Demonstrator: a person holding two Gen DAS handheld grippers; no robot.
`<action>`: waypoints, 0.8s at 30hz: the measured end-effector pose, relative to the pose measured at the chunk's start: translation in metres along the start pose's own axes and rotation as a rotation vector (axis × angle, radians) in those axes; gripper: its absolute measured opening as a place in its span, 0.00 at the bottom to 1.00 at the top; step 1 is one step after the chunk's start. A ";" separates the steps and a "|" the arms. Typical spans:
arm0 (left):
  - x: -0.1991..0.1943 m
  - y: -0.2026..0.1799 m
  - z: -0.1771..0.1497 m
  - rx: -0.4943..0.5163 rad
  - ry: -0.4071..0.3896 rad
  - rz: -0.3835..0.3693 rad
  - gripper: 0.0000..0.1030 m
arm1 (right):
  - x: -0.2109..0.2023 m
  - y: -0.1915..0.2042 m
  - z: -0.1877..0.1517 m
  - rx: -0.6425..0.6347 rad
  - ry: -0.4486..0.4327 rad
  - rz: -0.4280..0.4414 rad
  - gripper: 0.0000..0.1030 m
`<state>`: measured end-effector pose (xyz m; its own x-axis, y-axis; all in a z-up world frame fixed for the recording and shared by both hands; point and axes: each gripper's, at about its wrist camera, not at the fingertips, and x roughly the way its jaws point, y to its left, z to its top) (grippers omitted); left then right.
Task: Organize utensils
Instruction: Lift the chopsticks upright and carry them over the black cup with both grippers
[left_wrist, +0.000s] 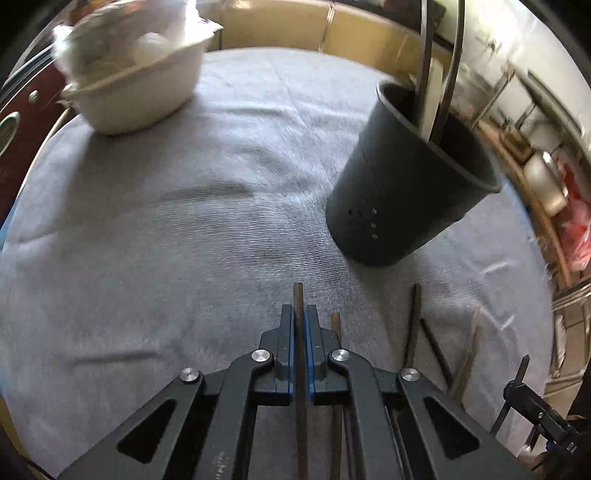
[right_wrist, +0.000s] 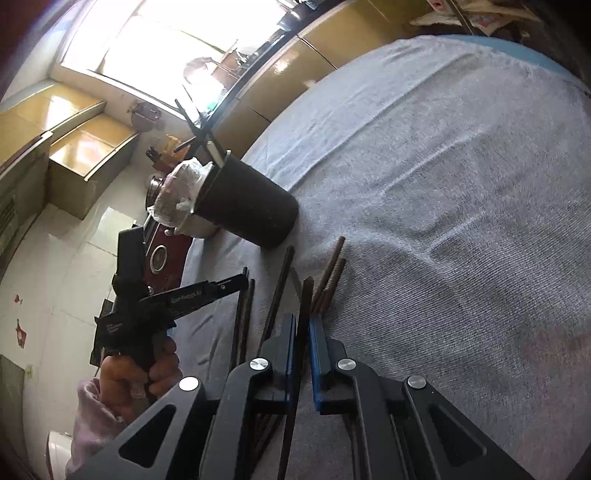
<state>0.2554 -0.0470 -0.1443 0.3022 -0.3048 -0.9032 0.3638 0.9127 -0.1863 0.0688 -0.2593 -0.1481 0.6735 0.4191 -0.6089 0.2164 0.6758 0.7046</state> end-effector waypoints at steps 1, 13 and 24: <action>-0.009 0.003 -0.005 -0.015 -0.022 -0.013 0.05 | -0.004 0.003 -0.001 -0.015 -0.008 -0.001 0.08; -0.165 -0.021 -0.035 0.056 -0.376 -0.089 0.05 | -0.064 0.068 0.003 -0.218 -0.205 0.010 0.07; -0.217 -0.039 -0.045 0.106 -0.511 -0.125 0.05 | -0.101 0.111 0.003 -0.323 -0.314 0.019 0.07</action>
<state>0.1360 -0.0038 0.0415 0.6318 -0.5270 -0.5685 0.5034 0.8366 -0.2161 0.0265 -0.2289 -0.0074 0.8679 0.2630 -0.4215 0.0035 0.8451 0.5346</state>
